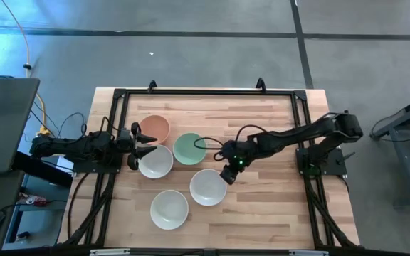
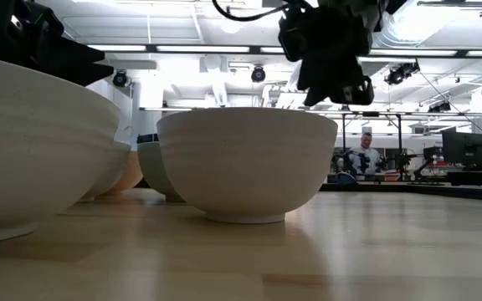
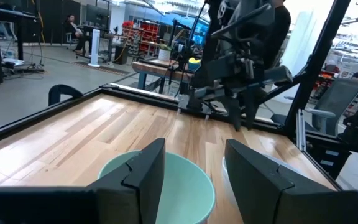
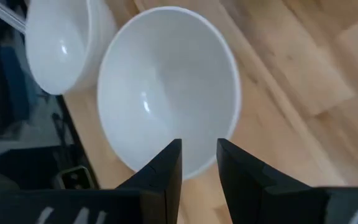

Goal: Nest bowls inside each other
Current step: Stack the white bowl on the green bowl

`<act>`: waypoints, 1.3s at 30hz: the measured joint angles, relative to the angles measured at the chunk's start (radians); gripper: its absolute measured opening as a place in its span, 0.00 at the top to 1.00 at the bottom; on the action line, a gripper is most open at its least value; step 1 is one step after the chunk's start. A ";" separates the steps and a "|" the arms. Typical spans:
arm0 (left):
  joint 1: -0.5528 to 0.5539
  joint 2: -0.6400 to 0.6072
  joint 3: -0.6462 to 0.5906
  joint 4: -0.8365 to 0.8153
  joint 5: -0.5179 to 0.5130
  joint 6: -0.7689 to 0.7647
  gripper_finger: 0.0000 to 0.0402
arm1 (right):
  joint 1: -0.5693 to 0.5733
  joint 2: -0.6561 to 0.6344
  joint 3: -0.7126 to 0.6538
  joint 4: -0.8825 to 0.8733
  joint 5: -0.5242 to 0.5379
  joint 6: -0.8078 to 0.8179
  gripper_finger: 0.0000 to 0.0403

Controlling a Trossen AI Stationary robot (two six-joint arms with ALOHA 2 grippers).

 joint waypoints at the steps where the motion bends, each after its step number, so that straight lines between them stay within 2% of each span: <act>1: 0.000 0.001 0.000 0.000 0.000 0.000 0.61 | 0.000 0.001 0.000 0.006 0.001 0.020 0.77; 7: 0.000 0.018 0.000 0.001 0.000 0.000 0.61 | -0.001 0.002 0.000 0.004 0.011 0.106 0.77; 15: 0.000 0.072 0.000 -0.001 0.000 -0.009 0.61 | 0.006 0.002 0.000 -0.022 0.098 0.155 0.77; 21: 0.000 0.112 0.000 -0.001 0.001 -0.019 0.61 | 0.003 0.008 0.000 -0.018 0.123 0.211 0.77; 24: 0.000 0.123 0.000 -0.001 0.001 -0.035 0.61 | 0.006 0.038 0.000 0.049 0.097 0.214 0.77; 27: 0.000 0.124 0.000 0.000 0.003 -0.049 0.61 | 0.013 0.083 0.000 0.180 0.031 0.192 0.77; 30: 0.000 0.124 0.000 0.000 0.004 -0.074 0.61 | 0.013 0.110 0.000 0.239 -0.023 0.162 0.77; 36: 0.000 0.124 0.000 0.000 0.006 -0.094 0.61 | 0.003 0.102 0.001 0.128 -0.045 0.144 0.77; 39: 0.000 0.124 0.000 0.000 0.006 -0.095 0.61 | -0.003 0.101 0.061 -0.021 -0.014 0.096 0.77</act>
